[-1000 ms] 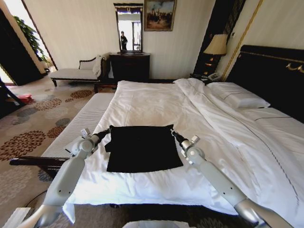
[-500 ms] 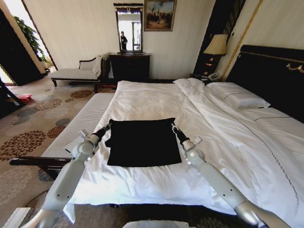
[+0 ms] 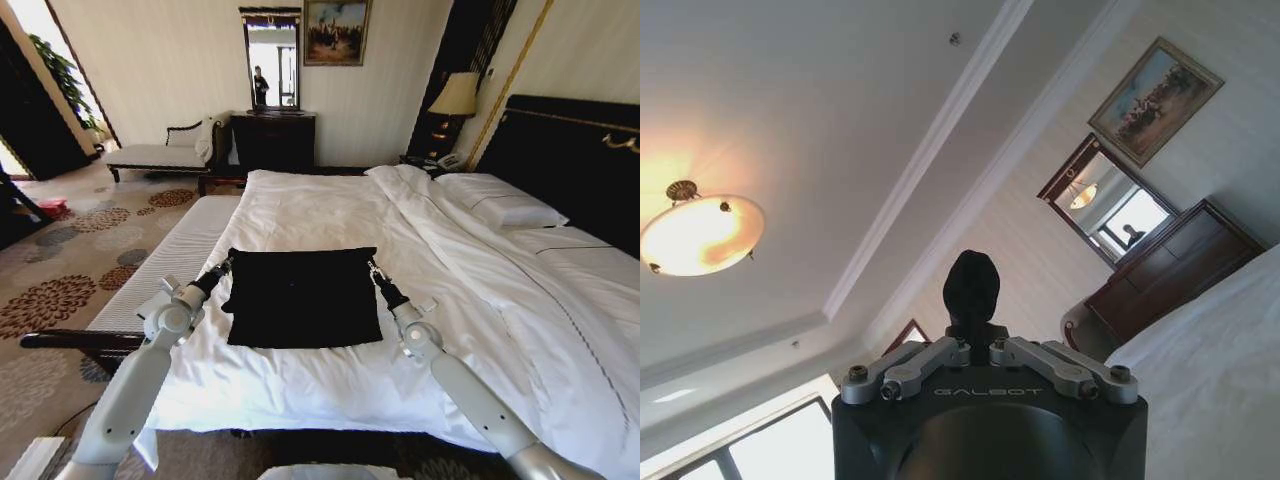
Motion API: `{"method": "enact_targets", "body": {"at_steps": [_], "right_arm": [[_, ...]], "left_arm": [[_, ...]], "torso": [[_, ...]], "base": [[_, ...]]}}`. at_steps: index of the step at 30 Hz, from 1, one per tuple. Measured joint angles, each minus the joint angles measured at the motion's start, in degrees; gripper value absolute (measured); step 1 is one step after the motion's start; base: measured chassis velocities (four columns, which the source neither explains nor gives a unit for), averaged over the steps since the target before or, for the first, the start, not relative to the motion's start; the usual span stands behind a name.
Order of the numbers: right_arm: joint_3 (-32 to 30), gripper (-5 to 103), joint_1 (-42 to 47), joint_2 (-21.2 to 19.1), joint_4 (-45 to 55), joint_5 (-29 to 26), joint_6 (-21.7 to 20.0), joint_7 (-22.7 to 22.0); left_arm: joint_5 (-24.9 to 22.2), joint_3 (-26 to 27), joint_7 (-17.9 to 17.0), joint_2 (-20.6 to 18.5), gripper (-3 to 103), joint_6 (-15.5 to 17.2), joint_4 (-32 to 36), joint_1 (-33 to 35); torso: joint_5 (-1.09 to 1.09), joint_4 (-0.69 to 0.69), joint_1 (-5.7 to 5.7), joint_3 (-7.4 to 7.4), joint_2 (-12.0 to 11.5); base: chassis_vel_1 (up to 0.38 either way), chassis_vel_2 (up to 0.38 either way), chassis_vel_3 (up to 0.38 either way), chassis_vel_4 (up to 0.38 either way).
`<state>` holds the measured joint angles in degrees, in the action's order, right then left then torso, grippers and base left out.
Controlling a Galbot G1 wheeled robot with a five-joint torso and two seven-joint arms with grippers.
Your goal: Fold the clothes on the bed.
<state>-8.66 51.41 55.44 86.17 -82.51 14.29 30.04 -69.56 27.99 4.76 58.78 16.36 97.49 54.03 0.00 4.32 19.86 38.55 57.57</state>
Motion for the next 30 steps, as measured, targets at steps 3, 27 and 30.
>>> {"method": "enact_targets", "body": {"at_steps": [3, 27, 30], "right_arm": [[-1.07, 3, 0.67, 0.39, 0.27, -0.18, 0.02, 1.42], [8.4, 3, -15.49, 4.93, -19.75, 5.7, 0.57, -4.78], [9.71, 3, -17.66, 6.34, -23.25, 6.53, 0.57, -5.66]], "left_arm": [[-0.14, 1.19, 0.43, 0.22, 1, 0.0, 1.33, 0.9], [3.1, -1.35, -1.04, 2.87, 1, -0.79, -9.36, -5.23], [3.54, -1.47, -1.14, 3.19, 1, -0.97, -10.27, -5.91]], "torso": [[0.0, -0.01, 0.0, 0.0, 0.0], [-0.01, -0.01, 0.01, 0.01, -0.01], [-0.01, -0.01, 0.02, 0.01, 0.0]], "base": [[0.0, 0.0, 0.0, 0.0], [0.0, 0.0, 0.0, 0.0], [0.0, 0.0, 0.0, 0.0]]}}
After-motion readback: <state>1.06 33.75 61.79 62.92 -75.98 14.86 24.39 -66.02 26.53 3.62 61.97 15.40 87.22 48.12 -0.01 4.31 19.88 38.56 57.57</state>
